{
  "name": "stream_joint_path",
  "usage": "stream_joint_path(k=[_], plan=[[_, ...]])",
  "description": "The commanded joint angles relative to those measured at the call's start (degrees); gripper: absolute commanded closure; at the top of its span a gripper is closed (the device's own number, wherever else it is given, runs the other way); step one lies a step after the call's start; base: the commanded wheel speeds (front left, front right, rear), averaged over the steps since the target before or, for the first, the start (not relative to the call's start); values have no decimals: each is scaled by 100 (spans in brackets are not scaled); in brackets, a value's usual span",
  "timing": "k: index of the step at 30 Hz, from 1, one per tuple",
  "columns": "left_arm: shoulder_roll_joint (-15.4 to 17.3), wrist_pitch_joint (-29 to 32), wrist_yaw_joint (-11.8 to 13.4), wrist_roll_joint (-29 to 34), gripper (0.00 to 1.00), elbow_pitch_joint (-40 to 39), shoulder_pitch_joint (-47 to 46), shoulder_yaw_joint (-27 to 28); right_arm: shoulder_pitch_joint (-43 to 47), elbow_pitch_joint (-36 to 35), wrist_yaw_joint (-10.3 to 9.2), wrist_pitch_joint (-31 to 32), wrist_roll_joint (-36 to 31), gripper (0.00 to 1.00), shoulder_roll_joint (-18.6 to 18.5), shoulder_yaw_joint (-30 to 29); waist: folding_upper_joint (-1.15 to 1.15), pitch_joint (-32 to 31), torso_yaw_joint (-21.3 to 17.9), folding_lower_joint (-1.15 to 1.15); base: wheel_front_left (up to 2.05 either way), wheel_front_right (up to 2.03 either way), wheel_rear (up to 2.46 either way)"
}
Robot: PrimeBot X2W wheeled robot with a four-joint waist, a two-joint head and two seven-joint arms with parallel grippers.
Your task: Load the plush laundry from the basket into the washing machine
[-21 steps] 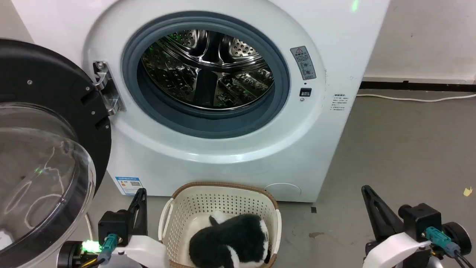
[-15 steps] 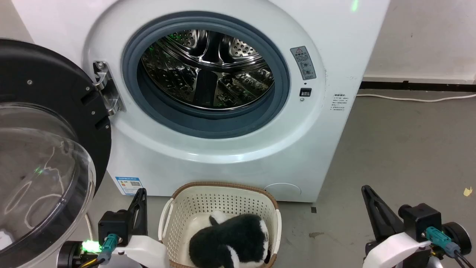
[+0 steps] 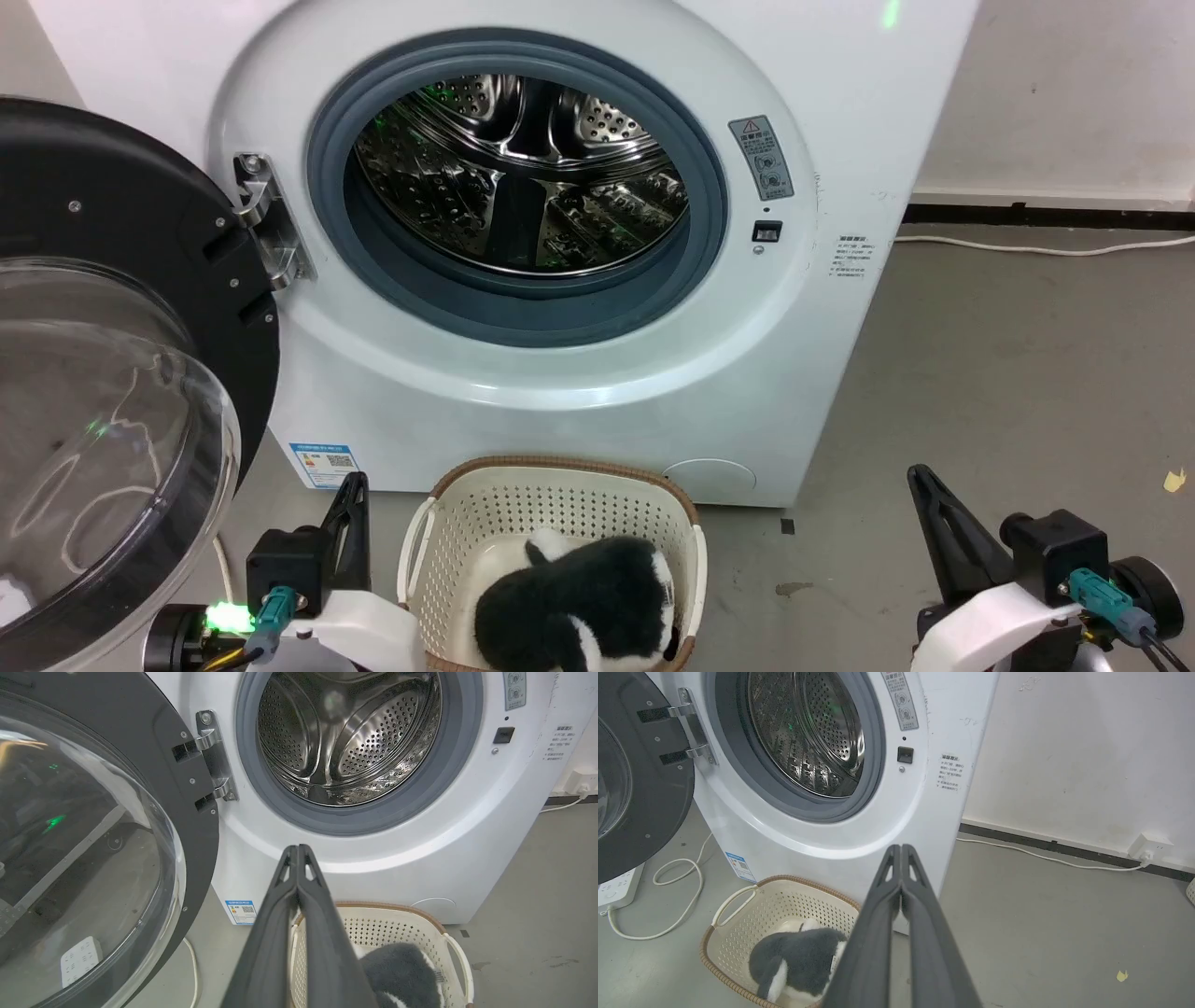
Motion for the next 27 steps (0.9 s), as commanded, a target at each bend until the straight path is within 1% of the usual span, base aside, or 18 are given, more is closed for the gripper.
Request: stream_joint_path(k=[1, 17, 18, 27], plan=[[0, 2, -31, 9, 100, -25, -88, 3, -67, 14, -5, 2, -43, 100, 1, -2, 0, 0, 0, 0, 0, 0, 0], [0, 2, -31, 9, 100, -25, -88, 3, -67, 14, -5, 2, -43, 100, 1, -2, 0, 0, 0, 0, 0, 0, 0], [0, 0, 3, 0, 0, 1, 1, 3, 1, 0, 0, 0, 2, 0, 0, 2, 0, 0, 0, 0, 0, 0, 0], [0, -65, 36, -5, 0, -2, 10, -51, 11, 16, 0, -65, 87, 0, 0, -17, 0, -1, -5, 0, 0, 0, 0]])
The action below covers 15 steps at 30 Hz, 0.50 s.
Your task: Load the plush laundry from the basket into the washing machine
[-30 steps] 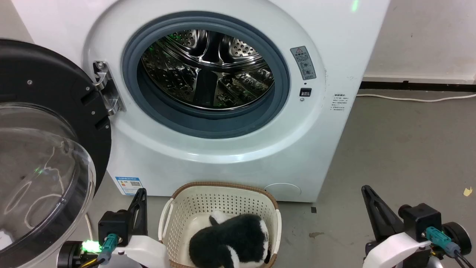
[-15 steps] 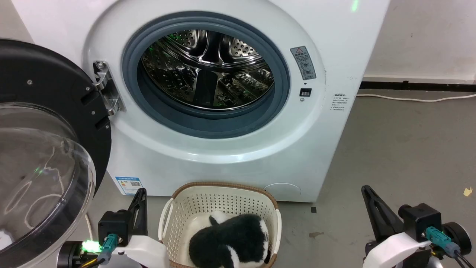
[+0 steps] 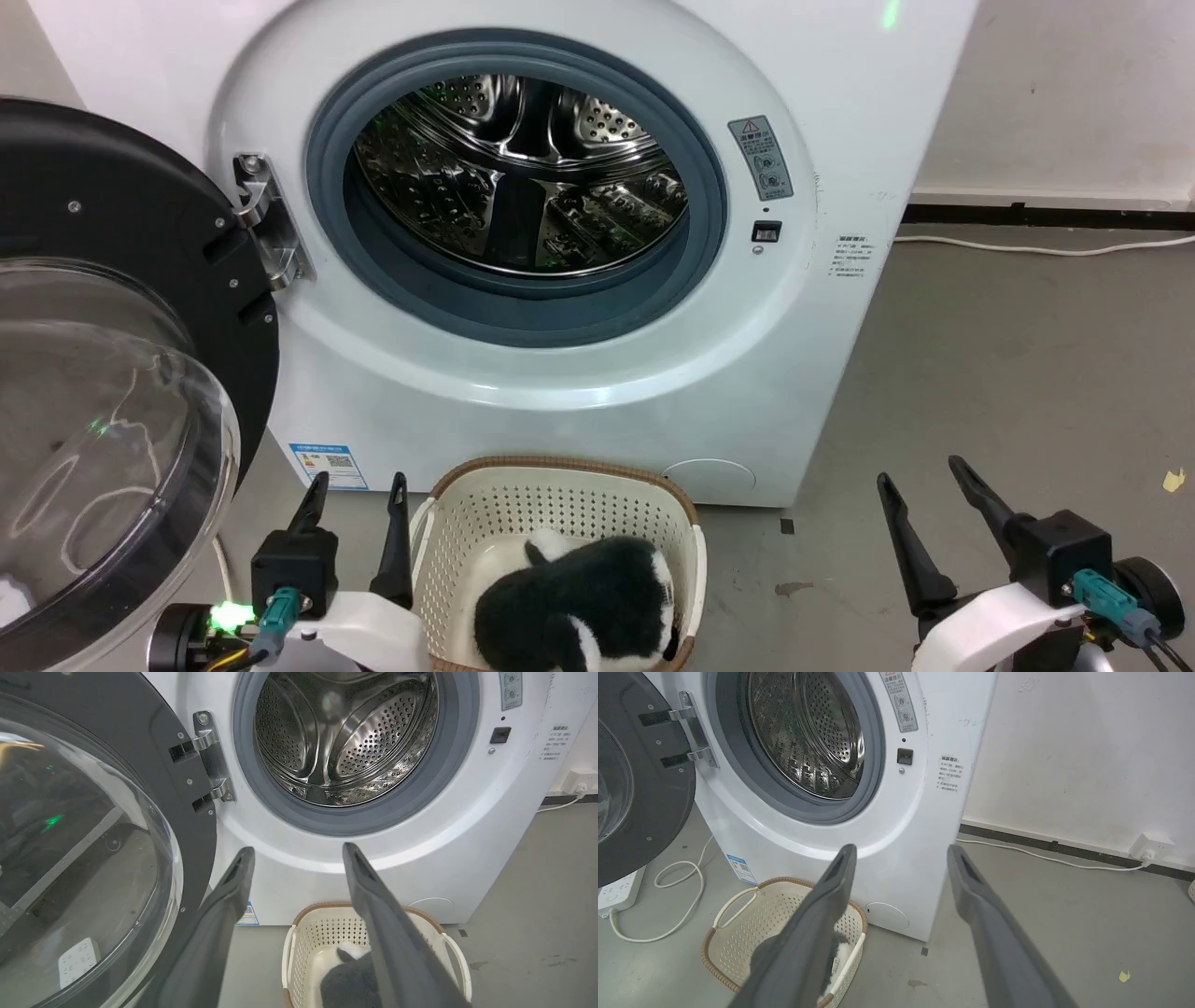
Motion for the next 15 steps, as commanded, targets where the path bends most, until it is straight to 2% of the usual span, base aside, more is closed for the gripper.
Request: stream_joint_path(k=[1, 15], plan=[[0, -66, 32, -6, 0, -5, 8, -32, 10, 18, 0, -63, 62, 0, 0, -21, 0, 4, -3, 0, 0, 0, 0], [1, -234, 79, -61, 0, 182, -48, -211, -49, 45, -1, -231, 278, 0, 0, -118, 0, 252, -119, 0, 0, 0, 0]])
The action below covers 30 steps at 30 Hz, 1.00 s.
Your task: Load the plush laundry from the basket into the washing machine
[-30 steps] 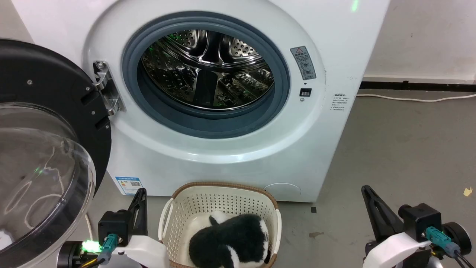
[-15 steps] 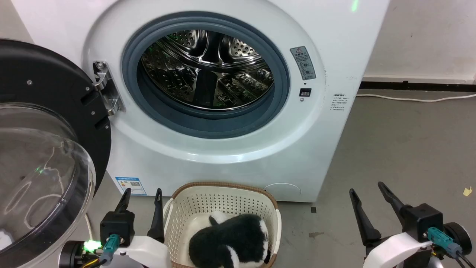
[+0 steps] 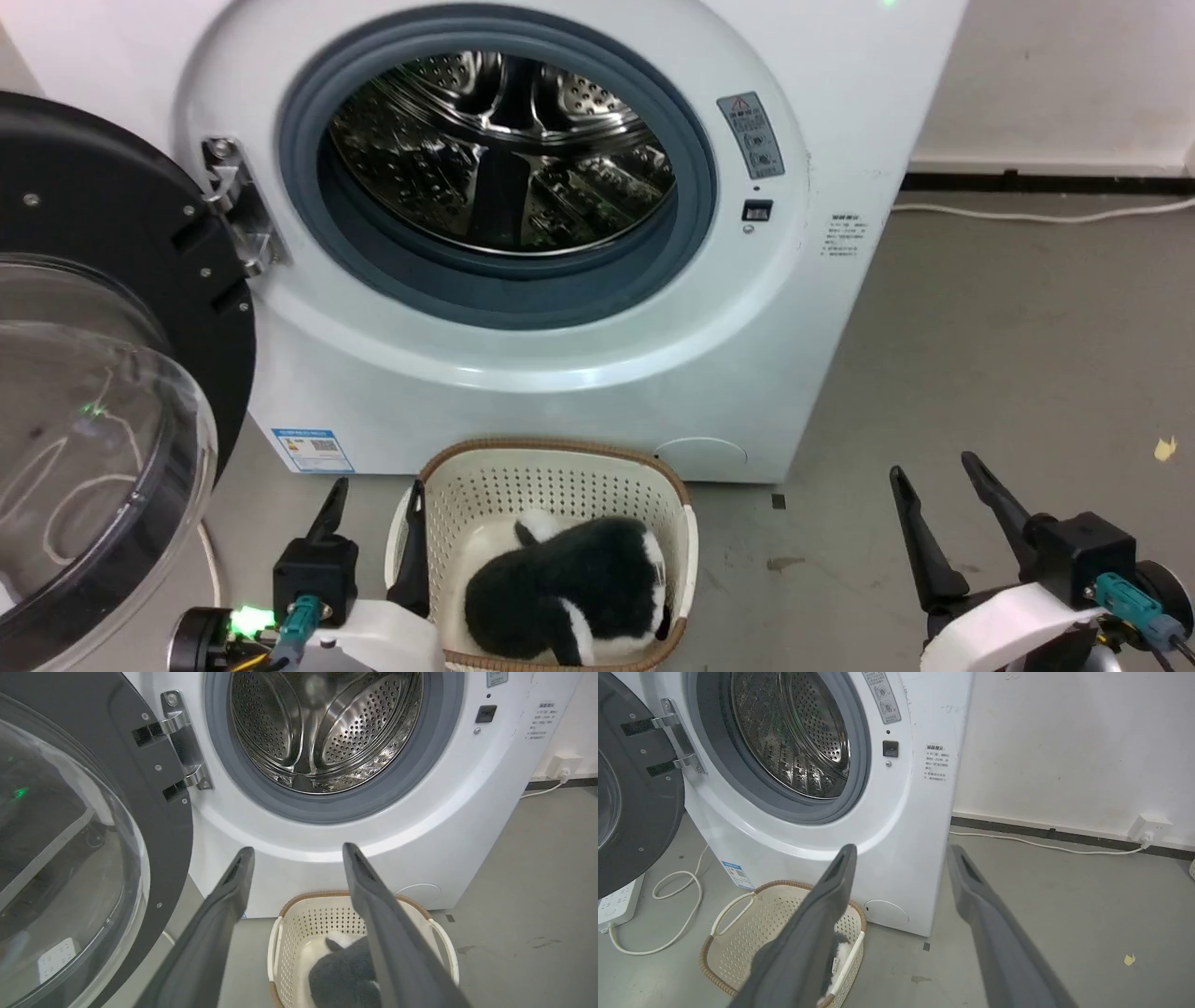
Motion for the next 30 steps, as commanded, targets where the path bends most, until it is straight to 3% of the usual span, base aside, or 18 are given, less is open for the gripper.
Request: stream_joint_path(k=[1, 13, 30], plan=[[2, -60, 27, -56, 0, 55, -65, -37, -59, 7, -1, -68, 72, 0, 0, -25, 0, 65, -32, 0, 0, 0, 0], [55, -181, -55, -137, 0, 801, -440, -220, -223, -82, -2, -235, 296, 0, 0, 34, 0, 534, -275, 0, 0, 0, 0], [282, 146, -297, -287, 0, 2257, -1227, -545, -502, -70, -2, -463, 749, 0, 0, 121, 0, 1336, -718, 0, 0, 0, 0]])
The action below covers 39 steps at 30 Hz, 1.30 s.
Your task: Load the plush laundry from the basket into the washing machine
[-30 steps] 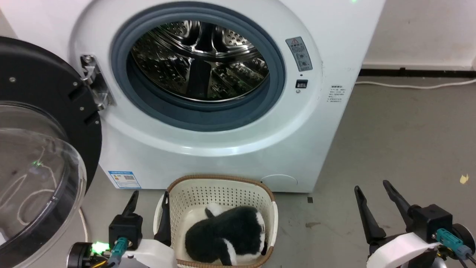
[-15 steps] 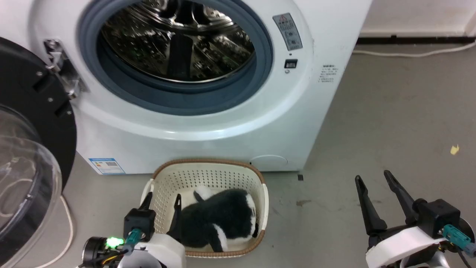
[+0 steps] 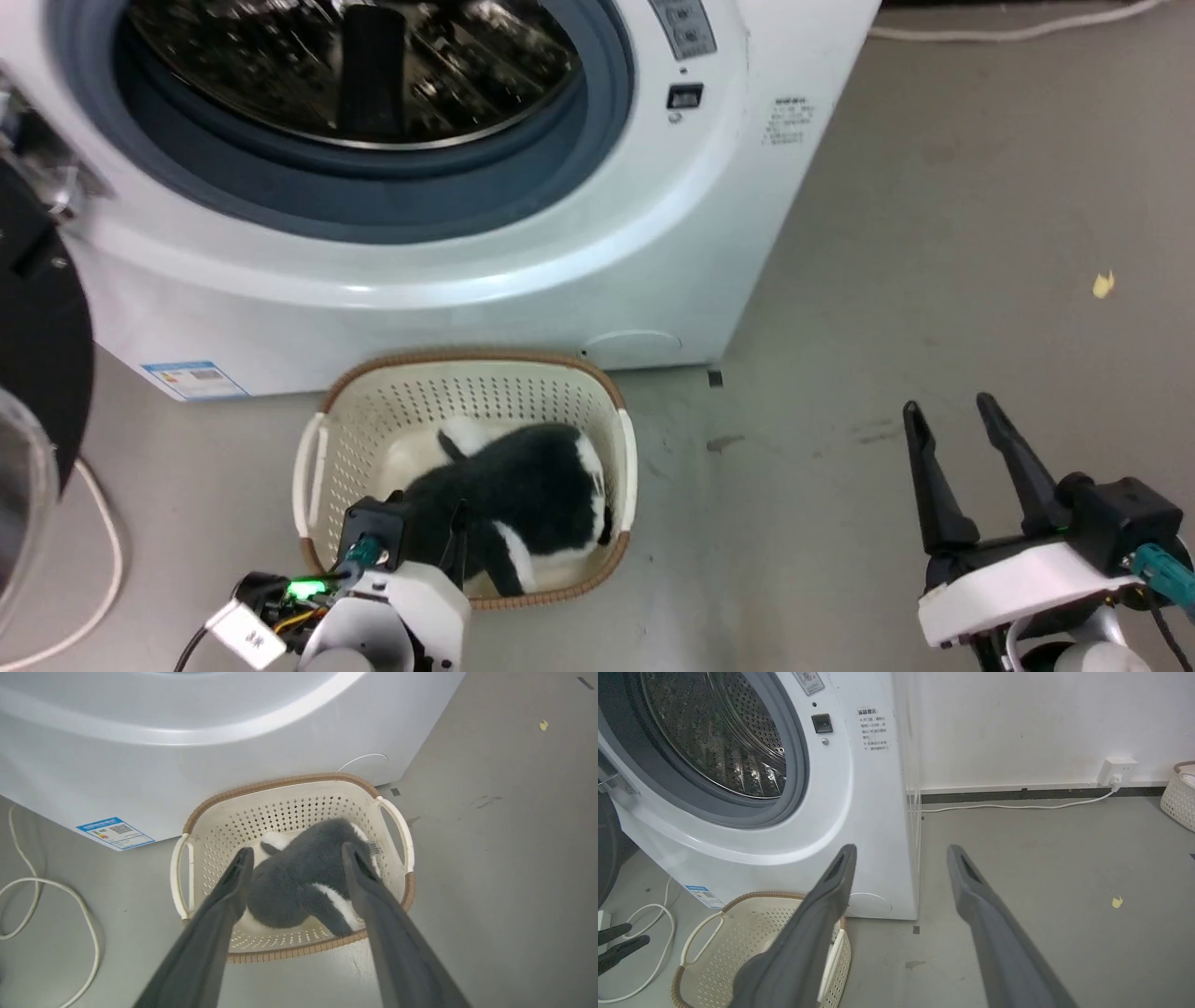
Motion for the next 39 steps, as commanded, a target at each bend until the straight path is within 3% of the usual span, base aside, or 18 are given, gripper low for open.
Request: stream_joint_path(k=[1, 11, 22, 31, 39], plan=[[80, 57, -40, -17, 0, 207, -202, -83, -143, -18, -2, -60, 95, 0, 0, 15, 0, 159, -81, 0, 0, 0, 0], [277, 378, -135, -204, 0, 1045, -785, -179, -336, -74, -3, -180, 339, 0, 0, 145, 0, 721, -312, 0, 0, 0, 0], [731, 1065, -183, -222, 0, 1907, -1534, -424, -534, -60, -3, -312, 695, 0, 0, 325, 0, 1446, -642, 0, 0, 0, 0], [1014, 1303, -281, -343, 0, 2266, -2295, -593, -714, -92, -4, -420, 1002, 0, 1, 441, 0, 2005, -893, 0, 0, 0, 0], [1183, 1867, -362, -416, 0, 2611, -2991, -897, -882, -180, -4, -516, 1289, 0, 1, 664, 0, 2492, -1106, 0, 0, 0, 0]])
